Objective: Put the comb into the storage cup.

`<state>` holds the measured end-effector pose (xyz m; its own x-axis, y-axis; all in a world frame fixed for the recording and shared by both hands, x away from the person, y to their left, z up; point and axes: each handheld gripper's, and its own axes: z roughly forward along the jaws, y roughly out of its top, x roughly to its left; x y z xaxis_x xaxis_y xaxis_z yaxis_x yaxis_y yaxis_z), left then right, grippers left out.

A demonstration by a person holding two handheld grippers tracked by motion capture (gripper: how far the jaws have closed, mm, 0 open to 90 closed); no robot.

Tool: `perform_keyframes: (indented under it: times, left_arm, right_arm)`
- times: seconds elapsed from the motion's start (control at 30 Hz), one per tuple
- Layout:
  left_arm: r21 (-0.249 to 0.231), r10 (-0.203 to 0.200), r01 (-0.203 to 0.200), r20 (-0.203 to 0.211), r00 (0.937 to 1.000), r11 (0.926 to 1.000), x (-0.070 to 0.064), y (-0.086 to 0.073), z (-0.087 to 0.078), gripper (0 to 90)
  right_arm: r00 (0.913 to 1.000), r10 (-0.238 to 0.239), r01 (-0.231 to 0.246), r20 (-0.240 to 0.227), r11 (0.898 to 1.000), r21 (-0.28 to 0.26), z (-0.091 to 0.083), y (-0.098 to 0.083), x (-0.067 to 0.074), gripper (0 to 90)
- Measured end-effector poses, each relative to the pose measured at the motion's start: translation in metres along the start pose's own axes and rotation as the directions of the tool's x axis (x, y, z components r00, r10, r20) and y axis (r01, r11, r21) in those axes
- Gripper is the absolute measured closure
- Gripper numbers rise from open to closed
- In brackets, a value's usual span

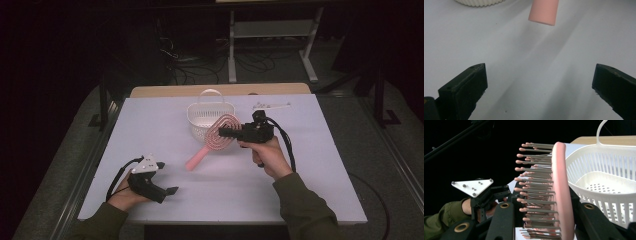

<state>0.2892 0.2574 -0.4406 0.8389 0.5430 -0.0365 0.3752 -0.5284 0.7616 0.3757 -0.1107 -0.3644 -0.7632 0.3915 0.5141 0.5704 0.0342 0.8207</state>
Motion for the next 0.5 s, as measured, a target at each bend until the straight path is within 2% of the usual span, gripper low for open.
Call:
perform_keyframes:
  times: [0.2,0.5]
  left_arm:
    - [0.008,-0.009,0.009,0.008,0.9999,0.9999,0.0,0.001,0.001,0.0]
    - [0.006,0.0,0.0,0.015,0.9999,1.0,-0.001,0.001,0.002,0.0]
  right_arm:
    - [1.0,-0.005,0.005,0.006,1.0,-0.026,-0.006,0.004,0.001,63.0]
    - [0.9998,-0.012,0.013,0.015,0.998,-0.054,-0.016,0.012,0.001,63.0]
